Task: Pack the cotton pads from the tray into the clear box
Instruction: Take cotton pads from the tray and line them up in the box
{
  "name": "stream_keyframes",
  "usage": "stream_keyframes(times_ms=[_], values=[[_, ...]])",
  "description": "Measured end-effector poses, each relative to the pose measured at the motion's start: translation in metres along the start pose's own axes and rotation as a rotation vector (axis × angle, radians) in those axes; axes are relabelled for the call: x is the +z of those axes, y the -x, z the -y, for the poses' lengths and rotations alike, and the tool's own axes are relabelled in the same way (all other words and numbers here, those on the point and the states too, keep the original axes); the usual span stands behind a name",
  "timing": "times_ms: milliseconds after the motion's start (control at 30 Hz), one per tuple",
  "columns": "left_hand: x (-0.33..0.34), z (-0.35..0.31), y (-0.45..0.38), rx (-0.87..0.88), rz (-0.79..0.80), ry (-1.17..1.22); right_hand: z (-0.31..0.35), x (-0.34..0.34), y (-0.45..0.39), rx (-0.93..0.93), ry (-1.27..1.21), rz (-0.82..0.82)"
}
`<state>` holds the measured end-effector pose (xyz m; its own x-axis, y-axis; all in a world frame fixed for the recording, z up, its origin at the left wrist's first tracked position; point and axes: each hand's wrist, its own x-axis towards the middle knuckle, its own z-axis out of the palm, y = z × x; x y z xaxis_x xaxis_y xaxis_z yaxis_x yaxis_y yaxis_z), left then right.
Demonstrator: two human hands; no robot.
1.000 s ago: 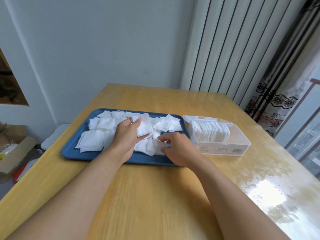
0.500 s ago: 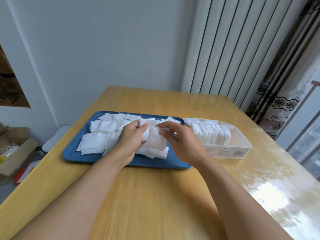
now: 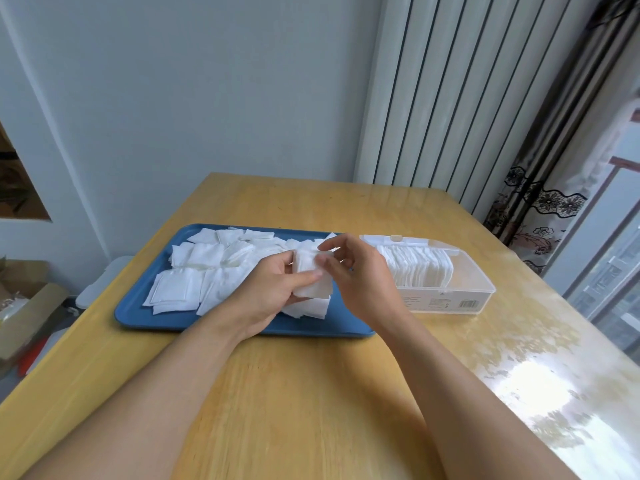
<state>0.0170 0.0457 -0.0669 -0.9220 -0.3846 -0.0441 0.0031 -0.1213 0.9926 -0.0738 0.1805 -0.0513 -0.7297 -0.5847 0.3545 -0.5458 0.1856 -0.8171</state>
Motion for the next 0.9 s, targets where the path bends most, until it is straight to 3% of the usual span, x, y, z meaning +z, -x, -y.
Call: stream_keyframes(times_ms=[100,200,300,400,467,700,900], values=[[-0.001,0.004,-0.002,0.024,-0.019,-0.038,0.000,0.002,0.000,0.039,-0.030,-0.045],[-0.004,0.005,-0.009,0.043,-0.181,0.031,-0.005,0.002,-0.002,0.072,0.073,-0.069],[-0.013,0.003,-0.013,0.063,-0.317,0.099,-0.012,0.004,-0.002,0.094,0.316,0.100],[-0.018,0.003,-0.014,0.061,-0.365,0.112,-0.019,0.008,0.002,0.126,0.512,0.315],[-0.019,0.004,-0.016,0.057,-0.381,0.106,-0.020,0.010,0.005,0.134,0.569,0.373],[-0.017,0.004,-0.015,0.041,-0.381,0.072,-0.020,0.003,0.001,0.255,0.355,0.379],[-0.018,0.006,-0.016,0.022,-0.381,0.037,-0.018,0.009,0.000,0.264,0.368,0.427]])
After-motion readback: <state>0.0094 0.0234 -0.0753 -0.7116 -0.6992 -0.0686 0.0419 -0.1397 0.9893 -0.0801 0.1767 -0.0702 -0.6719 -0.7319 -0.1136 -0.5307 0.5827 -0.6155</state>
